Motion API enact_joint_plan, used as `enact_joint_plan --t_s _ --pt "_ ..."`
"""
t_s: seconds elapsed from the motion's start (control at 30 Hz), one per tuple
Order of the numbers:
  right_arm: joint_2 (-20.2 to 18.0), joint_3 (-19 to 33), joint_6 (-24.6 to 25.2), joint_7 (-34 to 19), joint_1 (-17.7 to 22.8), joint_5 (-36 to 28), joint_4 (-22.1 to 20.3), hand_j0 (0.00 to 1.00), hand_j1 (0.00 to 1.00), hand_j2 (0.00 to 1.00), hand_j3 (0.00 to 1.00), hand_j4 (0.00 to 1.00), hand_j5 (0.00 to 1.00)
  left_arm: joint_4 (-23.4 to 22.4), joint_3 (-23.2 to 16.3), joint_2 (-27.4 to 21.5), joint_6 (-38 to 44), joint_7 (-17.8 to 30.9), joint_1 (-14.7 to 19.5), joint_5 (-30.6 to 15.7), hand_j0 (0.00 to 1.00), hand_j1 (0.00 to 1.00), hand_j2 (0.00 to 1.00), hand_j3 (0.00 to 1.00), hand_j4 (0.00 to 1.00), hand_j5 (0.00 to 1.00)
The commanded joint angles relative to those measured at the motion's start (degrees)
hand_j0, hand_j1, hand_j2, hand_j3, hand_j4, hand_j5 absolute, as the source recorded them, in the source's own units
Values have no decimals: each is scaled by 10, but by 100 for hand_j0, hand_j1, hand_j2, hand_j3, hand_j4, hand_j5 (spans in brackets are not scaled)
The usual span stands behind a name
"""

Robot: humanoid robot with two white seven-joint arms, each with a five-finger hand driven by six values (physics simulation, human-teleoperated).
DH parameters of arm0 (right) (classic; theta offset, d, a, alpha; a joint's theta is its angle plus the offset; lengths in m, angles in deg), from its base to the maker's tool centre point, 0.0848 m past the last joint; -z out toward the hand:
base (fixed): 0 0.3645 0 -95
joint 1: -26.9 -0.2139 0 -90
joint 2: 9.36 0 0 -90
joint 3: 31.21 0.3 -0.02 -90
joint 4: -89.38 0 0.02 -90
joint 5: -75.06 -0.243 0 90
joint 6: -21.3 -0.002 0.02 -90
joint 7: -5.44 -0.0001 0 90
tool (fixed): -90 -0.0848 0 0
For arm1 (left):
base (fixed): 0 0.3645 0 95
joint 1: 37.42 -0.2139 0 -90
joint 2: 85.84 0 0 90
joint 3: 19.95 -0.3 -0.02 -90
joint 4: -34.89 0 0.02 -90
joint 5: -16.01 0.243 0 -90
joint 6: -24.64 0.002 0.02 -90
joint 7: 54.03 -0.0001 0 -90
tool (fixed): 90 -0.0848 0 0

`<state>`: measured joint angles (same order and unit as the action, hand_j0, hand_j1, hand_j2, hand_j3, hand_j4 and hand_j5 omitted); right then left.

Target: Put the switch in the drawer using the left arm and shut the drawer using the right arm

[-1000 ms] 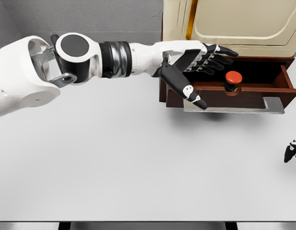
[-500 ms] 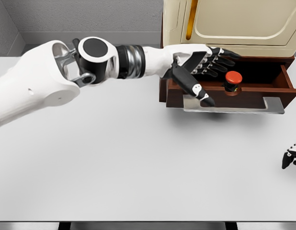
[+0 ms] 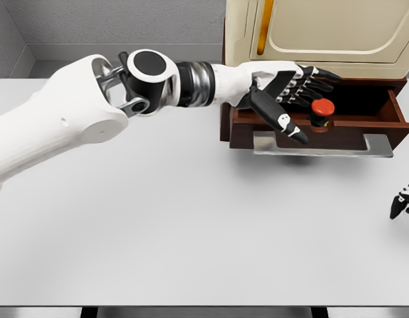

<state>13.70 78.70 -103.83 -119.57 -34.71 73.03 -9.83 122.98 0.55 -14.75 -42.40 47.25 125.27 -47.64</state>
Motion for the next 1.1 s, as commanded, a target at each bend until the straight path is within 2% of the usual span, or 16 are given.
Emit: enact_joint_plan --t_s 0.0,0.2,0.4,0.53,0.63,0.87,1.07 --pt "1 1 1 0 0 -8 -5 46 46 46 46 46 46 -15 1 11 0 3 0 0 100 100 100 100 100 100" --pt "-1 -3 1 0 -25 -7 -15 47 47 47 47 47 47 -47 0 26 0 18 -4 3 100 100 100 100 100 100" --pt "-2 -18 1 0 -44 -7 -15 47 47 47 47 47 47 -48 0 39 0 23 -4 3 100 100 100 100 100 100" --pt "-5 -84 1 0 -106 -6 -15 47 47 47 47 47 47 -50 0 48 -1 23 -4 4 100 100 100 100 100 100" --pt "-5 -85 1 0 -106 -6 -16 47 47 47 47 47 47 -52 2 37 -1 45 -3 0 100 100 100 100 100 100" --pt "-5 -86 1 0 -108 -6 -16 47 47 47 47 47 47 -148 1 50 0 59 -3 4 100 100 100 100 100 100" --pt "-6 -88 1 0 -107 -6 -16 47 47 47 47 47 47 -158 0 69 0 63 -10 12 100 100 100 100 100 100"
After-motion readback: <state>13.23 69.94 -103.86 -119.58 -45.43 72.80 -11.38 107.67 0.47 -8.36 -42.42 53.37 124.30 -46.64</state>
